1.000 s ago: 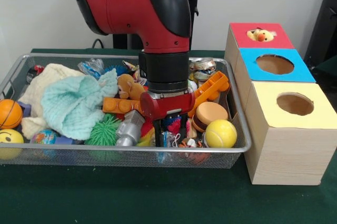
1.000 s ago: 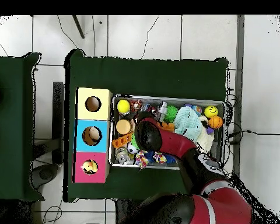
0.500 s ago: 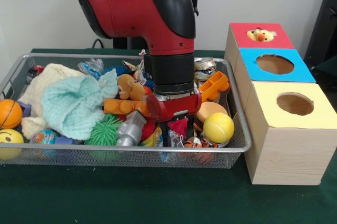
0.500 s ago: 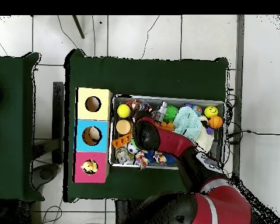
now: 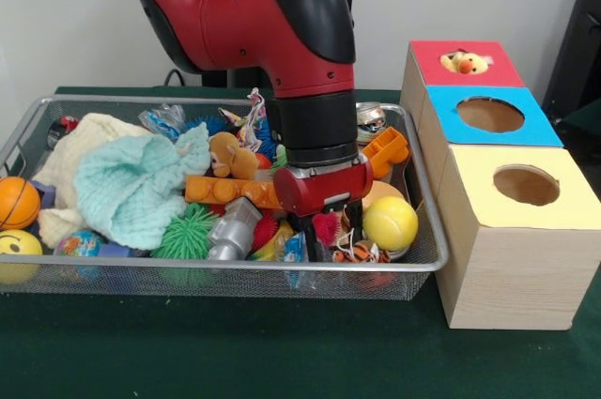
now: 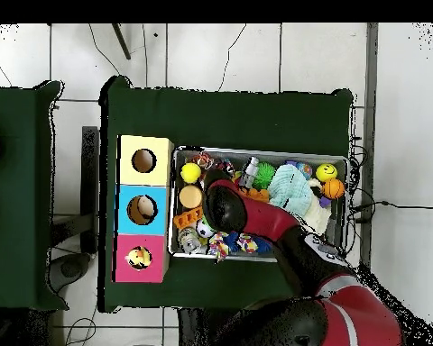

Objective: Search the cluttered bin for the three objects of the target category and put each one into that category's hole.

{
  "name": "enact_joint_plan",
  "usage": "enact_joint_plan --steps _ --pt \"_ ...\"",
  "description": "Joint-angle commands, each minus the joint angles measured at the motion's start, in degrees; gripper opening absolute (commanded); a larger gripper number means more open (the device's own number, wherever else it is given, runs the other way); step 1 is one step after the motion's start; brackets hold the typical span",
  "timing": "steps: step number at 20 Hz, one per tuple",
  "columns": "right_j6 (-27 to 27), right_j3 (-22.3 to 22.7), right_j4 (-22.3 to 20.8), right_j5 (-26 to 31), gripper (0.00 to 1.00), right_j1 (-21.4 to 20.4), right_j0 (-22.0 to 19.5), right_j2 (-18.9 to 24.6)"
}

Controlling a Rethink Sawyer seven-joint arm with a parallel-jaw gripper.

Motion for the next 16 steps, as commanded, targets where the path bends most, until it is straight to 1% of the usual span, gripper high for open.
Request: enact_joint_plan --steps 1,4,7,16 --pt "13.54 3.86 -1.94 2.81 1.0 -1.51 -1.63 7.72" --pt "14.39 4.26 -2.08 1.06 1.0 -1.37 -2.63 9.51" --pt "14.09 4.02 -2.34 0.49 1.0 -0.61 -2.96 9.92" --pt "13.76 2.38 -4.04 -1.06 1.0 5.08 -5.89 14.49"
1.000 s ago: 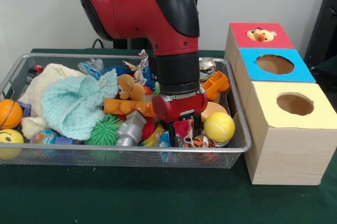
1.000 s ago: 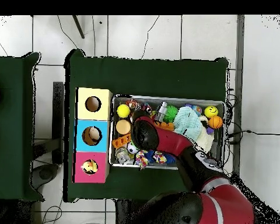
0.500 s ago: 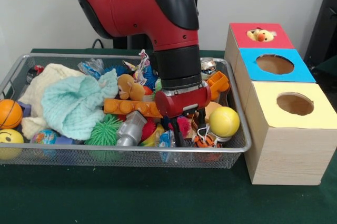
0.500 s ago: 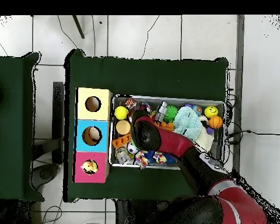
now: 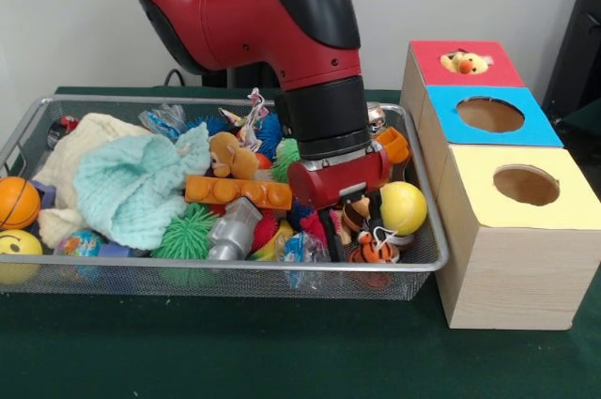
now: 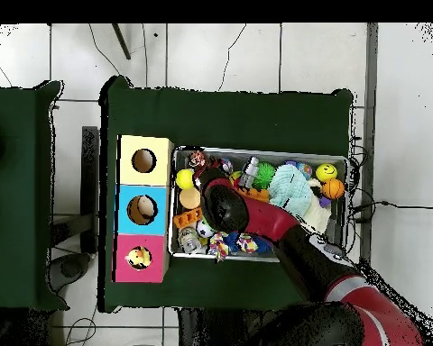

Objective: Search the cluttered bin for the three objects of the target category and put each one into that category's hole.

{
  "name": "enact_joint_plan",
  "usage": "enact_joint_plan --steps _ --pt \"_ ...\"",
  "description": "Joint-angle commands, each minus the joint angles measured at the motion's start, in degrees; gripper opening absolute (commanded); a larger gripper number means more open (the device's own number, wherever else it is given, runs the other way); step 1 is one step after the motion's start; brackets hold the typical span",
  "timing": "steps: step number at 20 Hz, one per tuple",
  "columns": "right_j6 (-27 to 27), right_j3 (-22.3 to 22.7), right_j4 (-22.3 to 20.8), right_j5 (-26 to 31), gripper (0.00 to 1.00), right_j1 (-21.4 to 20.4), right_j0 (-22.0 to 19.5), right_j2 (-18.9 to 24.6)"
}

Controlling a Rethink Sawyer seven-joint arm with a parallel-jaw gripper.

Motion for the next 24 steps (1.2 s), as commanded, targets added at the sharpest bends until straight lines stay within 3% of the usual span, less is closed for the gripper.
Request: enact_joint_plan --steps 1,12,13,17,19,24 --pt "13.7 0.15 -3.3 -1.1 1.0 5.34 -1.7 8.22" --pt "12.94 -1.63 -4.23 -2.98 1.0 6.76 -1.04 7.33" --pt "12.89 -1.72 -4.67 -3.22 0.0 7.09 -1.48 7.99" --pt "12.45 -2.21 -5.94 -4.12 0.0 6.21 -1.27 8.75" --pt "13.35 -1.61 -2.6 -1.55 0.0 4.02 1.49 5.14" --pt "14.41 -0.37 -2.11 -1.57 0.0 2.76 1.2 6.68"
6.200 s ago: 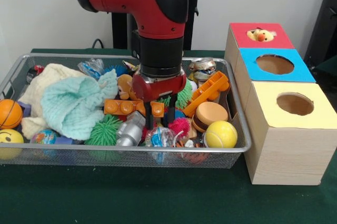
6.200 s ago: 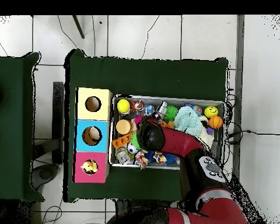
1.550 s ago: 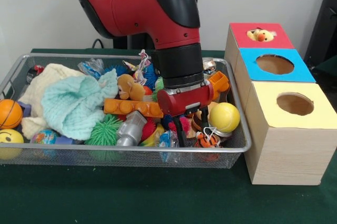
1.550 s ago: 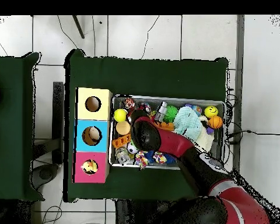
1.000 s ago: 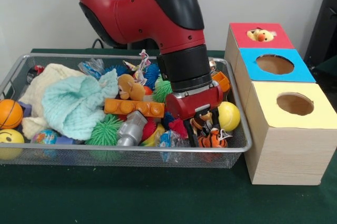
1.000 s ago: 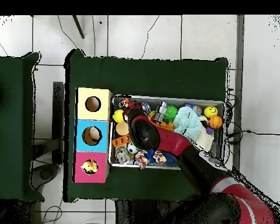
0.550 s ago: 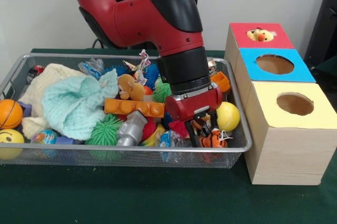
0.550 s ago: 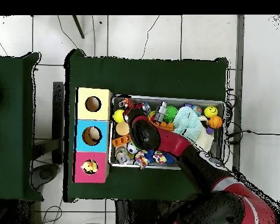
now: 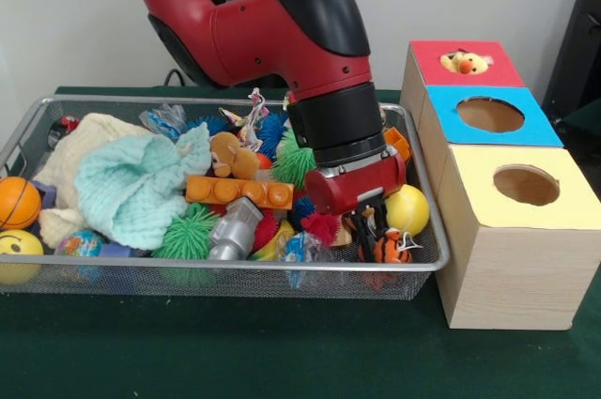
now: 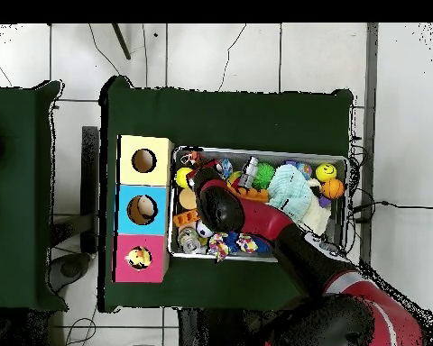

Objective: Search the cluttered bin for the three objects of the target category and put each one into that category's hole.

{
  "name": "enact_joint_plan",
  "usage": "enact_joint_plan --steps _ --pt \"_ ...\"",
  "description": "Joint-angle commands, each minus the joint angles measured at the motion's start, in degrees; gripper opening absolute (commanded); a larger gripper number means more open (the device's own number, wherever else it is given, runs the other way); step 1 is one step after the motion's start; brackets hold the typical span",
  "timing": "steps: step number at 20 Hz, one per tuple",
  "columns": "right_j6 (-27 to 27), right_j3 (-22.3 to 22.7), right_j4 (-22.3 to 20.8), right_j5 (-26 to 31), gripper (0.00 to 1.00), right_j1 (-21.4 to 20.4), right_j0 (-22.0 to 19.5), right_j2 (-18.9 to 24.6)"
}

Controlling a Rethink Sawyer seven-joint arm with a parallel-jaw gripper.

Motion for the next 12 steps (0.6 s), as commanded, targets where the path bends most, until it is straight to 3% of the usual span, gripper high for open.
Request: enact_joint_plan --steps 1,5,8,12 --pt "14.56 -0.18 0.1 0.15 0.0 -0.07 2.91 3.47" --pt "14.5 1.08 0.89 2.31 0.0 -2.06 3.1 2.98" --pt "15.1 6.17 2.15 6.42 0.0 -9.59 2.76 2.43" --pt "16.12 8.7 4.05 7.6 0.0 -16.51 3.85 -0.32"
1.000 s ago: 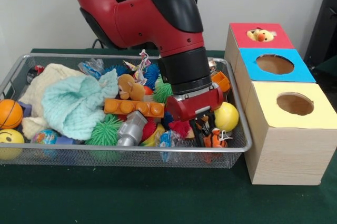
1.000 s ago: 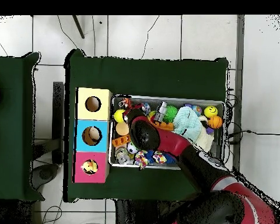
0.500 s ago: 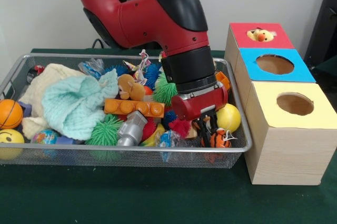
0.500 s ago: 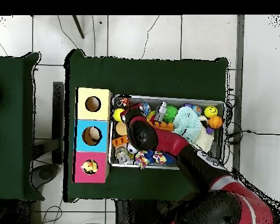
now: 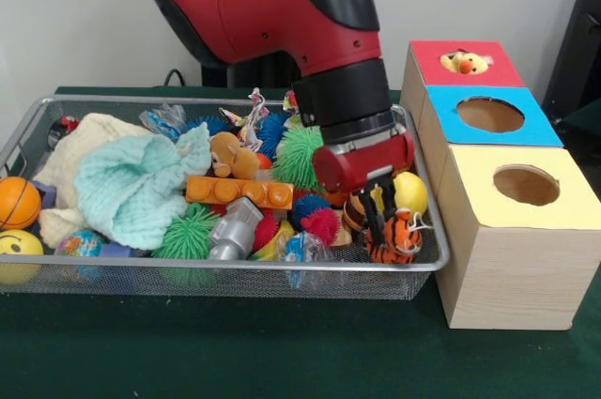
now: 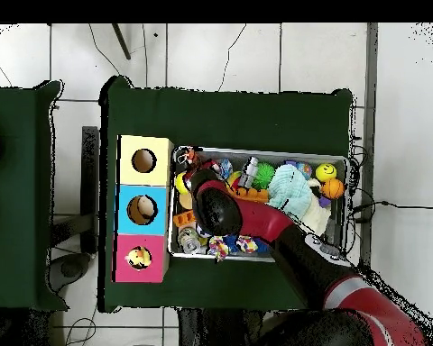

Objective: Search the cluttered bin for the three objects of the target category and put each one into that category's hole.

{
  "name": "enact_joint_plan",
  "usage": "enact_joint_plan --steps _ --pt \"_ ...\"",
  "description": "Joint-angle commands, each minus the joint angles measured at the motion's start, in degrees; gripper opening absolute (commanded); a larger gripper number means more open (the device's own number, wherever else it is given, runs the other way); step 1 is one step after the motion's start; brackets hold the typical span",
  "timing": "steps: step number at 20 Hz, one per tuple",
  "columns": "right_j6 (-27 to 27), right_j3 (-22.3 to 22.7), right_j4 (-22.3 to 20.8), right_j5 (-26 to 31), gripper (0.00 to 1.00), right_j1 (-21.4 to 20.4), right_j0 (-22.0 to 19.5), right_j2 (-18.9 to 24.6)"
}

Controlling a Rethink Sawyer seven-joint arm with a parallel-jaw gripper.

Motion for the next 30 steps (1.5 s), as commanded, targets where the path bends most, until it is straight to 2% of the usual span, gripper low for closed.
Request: enact_joint_plan --steps 1,4,10,14,17,20,26,30 --pt "16.18 5.53 4.23 7.27 0.0 -11.88 2.7 -0.58" --pt "15.89 5.28 4.06 5.39 0.0 -13.34 2.39 -1.84" --pt "14.99 5.45 5.58 7.82 0.0 -17.32 2.93 -2.8" --pt "14.85 5.95 5.01 6.3 0.0 -18.98 2.91 -2.72" --pt "14.6 7.51 6.01 9.87 0.0 -20.54 2.42 -2.13" --pt "12.57 10.4 6.37 16.28 0.0 -22.55 1.9 -1.45" --pt "13.45 13.68 5.67 16.45 0.0 -24.75 0.38 0.66" --pt "14.33 14.33 5.94 16.21 0.0 -25.23 0.5 0.94"
